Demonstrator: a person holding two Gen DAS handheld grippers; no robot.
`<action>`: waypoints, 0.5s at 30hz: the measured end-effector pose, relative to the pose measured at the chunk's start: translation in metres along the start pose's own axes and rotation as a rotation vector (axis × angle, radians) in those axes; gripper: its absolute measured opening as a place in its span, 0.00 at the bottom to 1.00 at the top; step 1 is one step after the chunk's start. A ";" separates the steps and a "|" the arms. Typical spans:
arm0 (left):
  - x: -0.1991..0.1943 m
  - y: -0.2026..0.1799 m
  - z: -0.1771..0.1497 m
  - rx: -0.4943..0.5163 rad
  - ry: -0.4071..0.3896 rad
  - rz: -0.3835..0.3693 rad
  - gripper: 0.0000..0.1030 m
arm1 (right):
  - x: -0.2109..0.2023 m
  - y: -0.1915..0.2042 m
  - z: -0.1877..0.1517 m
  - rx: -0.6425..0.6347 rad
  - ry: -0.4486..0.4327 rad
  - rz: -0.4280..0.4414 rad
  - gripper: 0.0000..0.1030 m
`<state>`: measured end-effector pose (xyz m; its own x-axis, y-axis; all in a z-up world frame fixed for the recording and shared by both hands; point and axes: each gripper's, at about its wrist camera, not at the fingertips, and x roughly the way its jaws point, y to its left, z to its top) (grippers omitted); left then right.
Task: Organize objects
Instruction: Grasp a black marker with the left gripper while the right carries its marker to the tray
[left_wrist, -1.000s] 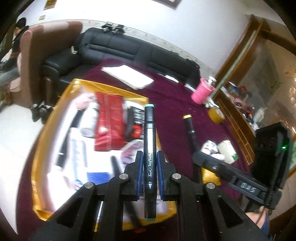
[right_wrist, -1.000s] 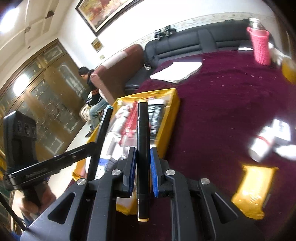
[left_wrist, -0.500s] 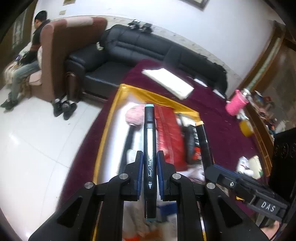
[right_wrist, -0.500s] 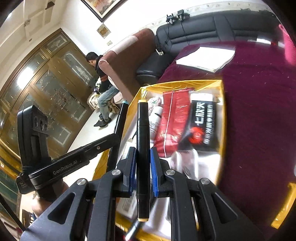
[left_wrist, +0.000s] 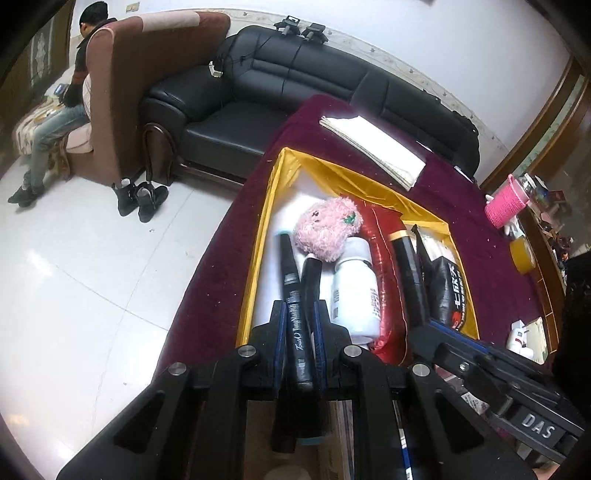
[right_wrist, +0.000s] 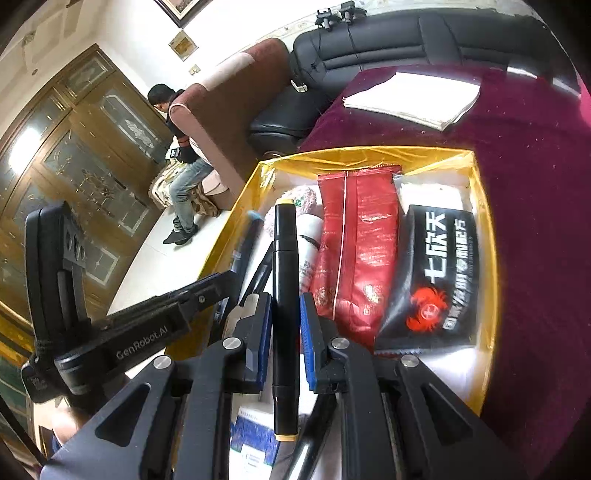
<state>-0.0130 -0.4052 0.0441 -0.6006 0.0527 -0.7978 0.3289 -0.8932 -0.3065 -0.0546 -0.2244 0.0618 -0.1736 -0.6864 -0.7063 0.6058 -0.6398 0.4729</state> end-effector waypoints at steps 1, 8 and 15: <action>0.000 0.000 0.002 -0.001 0.000 -0.002 0.12 | 0.002 0.000 0.002 0.000 0.004 -0.008 0.13; 0.002 -0.004 0.005 0.020 0.005 0.018 0.12 | 0.016 0.001 0.006 -0.004 0.023 -0.051 0.13; -0.002 -0.006 0.001 0.031 0.001 0.024 0.12 | 0.016 0.000 0.003 -0.038 0.037 -0.072 0.14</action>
<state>-0.0146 -0.4004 0.0477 -0.5922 0.0312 -0.8052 0.3206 -0.9076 -0.2710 -0.0593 -0.2369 0.0520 -0.1894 -0.6254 -0.7569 0.6217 -0.6731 0.4006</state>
